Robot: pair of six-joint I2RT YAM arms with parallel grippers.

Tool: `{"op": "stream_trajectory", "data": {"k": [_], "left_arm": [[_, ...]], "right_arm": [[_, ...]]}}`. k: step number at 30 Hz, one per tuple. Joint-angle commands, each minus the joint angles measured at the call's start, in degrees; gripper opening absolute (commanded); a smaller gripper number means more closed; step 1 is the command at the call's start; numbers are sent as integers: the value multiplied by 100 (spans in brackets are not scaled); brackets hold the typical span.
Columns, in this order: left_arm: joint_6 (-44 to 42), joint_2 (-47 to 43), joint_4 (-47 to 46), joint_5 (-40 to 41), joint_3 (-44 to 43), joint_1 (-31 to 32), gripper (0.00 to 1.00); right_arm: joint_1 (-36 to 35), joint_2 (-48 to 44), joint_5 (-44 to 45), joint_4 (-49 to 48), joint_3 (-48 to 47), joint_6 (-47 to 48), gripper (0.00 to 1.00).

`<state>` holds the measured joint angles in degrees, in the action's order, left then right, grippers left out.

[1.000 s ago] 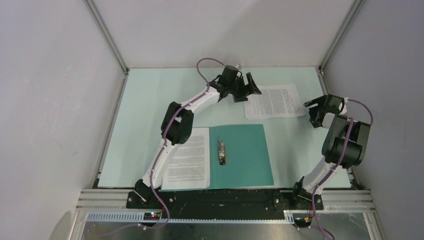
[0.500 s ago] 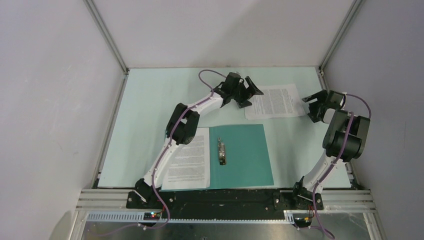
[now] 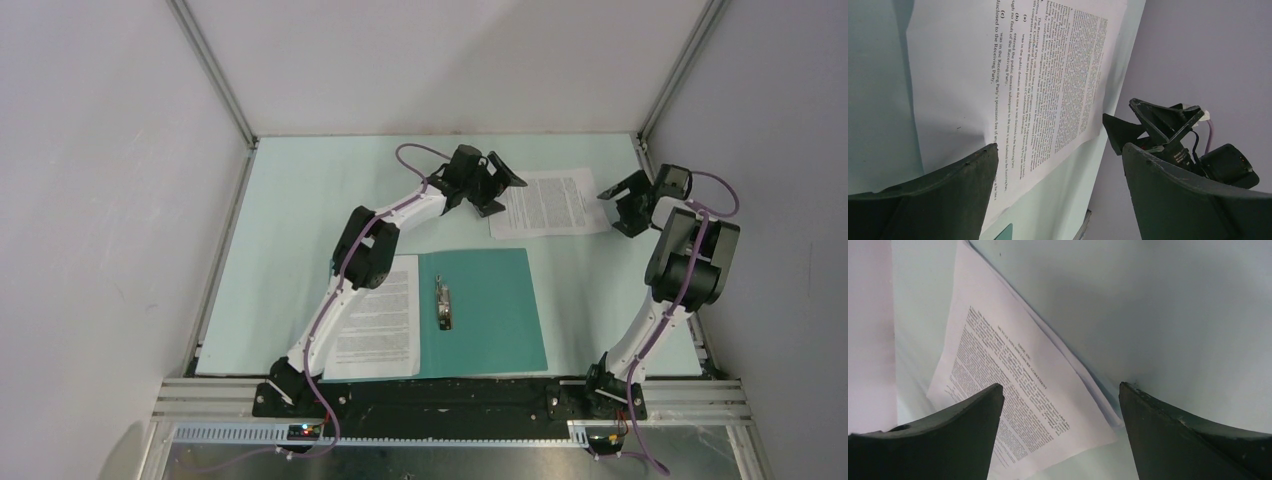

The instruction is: Put the files into the folder

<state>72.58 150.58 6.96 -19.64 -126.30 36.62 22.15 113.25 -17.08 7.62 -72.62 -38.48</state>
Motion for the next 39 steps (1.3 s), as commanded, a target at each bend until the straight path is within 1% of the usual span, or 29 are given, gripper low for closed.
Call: {"op": "stream_trajectory", "data": {"k": [1,15,18,21,26,33,39], "left_arm": [[148,-47,-79,77,62,29,98],[170,-62,-37,86,114,18,98],[171,-95,35,158,193,13,98],[254,-139,62,277,326,4,98],[472,-137,62,379,415,-8,98],[519,-153,63,414,426,-11,98],[534,-149,60,391,443,-11,98]], "right_arm": [[-134,155,-251,625,-127,290,90],[-218,21,-737,644,-130,261,83],[-197,-141,-293,916,-126,310,84],[-209,-335,45,1132,-7,386,86],[-391,-384,179,1286,112,436,88],[-489,-308,-29,867,402,273,87],[-505,-312,-253,372,574,146,82]]}}
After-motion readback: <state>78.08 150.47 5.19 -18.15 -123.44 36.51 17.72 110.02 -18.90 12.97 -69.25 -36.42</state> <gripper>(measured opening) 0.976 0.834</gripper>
